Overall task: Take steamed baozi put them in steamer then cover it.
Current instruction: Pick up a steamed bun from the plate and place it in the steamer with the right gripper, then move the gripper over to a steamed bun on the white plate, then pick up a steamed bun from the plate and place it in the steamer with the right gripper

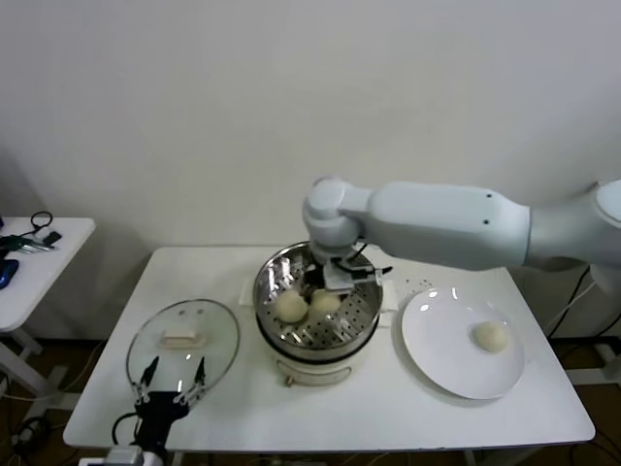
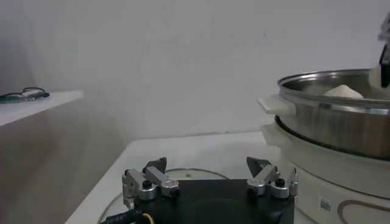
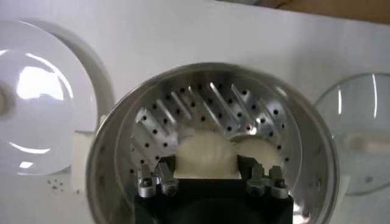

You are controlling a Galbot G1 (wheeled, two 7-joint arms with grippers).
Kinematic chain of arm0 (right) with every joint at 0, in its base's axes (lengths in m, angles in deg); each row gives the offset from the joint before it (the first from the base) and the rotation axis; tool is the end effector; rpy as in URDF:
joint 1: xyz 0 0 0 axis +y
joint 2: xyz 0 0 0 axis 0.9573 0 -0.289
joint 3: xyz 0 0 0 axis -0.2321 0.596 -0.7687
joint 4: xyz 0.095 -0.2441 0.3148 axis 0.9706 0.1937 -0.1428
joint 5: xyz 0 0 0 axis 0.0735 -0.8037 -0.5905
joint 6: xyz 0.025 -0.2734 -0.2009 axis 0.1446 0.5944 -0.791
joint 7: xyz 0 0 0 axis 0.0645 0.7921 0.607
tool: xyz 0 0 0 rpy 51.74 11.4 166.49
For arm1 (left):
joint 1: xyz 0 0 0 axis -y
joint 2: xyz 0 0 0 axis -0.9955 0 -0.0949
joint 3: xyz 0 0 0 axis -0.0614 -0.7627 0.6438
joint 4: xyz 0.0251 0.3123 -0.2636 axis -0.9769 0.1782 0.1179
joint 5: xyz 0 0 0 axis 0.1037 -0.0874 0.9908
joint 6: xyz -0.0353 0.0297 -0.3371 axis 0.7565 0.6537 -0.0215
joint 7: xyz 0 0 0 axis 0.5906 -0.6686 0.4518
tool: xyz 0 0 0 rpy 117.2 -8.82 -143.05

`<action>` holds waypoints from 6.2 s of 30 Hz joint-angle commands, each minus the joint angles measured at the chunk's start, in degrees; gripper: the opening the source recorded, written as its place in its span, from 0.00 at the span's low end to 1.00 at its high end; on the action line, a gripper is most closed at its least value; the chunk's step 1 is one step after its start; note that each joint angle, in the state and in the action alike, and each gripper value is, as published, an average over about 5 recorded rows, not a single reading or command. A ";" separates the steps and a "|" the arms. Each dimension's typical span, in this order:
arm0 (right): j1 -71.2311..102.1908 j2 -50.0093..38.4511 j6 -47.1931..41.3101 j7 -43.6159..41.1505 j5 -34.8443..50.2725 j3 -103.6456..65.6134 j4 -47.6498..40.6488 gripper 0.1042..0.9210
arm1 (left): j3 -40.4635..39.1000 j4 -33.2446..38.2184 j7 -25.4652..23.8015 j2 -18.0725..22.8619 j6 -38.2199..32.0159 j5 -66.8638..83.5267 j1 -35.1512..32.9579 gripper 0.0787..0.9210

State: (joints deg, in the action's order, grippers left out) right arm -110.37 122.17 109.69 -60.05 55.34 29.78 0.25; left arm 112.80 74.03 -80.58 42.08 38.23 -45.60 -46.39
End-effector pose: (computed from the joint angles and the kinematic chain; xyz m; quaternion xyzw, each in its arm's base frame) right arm 0.5170 0.1518 -0.0606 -0.6561 -0.0380 -0.7522 0.0472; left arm 0.0683 0.0665 -0.3688 0.0236 -0.9912 -0.0394 0.1241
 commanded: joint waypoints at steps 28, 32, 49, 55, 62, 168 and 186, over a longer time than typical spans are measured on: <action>2.28 -1.43 -0.76 0.50 -1.51 -0.66 2.00 0.88 | -0.35 -0.77 0.07 -0.13 0.09 -0.31 0.82 0.88; 0.58 -3.87 -1.11 0.63 0.32 -1.59 1.78 0.88 | -0.33 -0.52 0.08 -0.09 0.08 -0.43 0.70 0.88; -11.42 -26.12 -26.40 9.94 29.13 8.19 -7.63 0.88 | -1.21 0.75 0.10 -0.40 0.58 -1.61 1.28 0.88; -9.12 -34.27 -35.12 5.69 30.53 9.40 -7.69 0.88 | -0.95 0.98 0.09 -0.45 0.25 -1.48 0.73 0.88; 7.36 -41.81 -37.79 5.49 24.86 -0.92 -10.24 0.88 | -0.99 1.72 0.02 -0.20 0.24 -2.08 -0.09 0.88; -12.39 -5.03 -49.91 23.96 66.33 25.09 -9.37 0.72 | -3.46 -0.10 0.11 -0.11 1.76 -2.49 2.37 0.88; -5.79 -1.60 -50.36 24.18 63.78 24.98 -14.62 0.73 | -3.07 -1.42 -0.28 -0.99 1.72 -1.82 3.09 0.88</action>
State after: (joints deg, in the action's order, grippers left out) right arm -117.73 119.07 59.76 -36.41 118.76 53.63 -13.48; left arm 109.77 72.78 -80.87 41.17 39.96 -47.51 -43.43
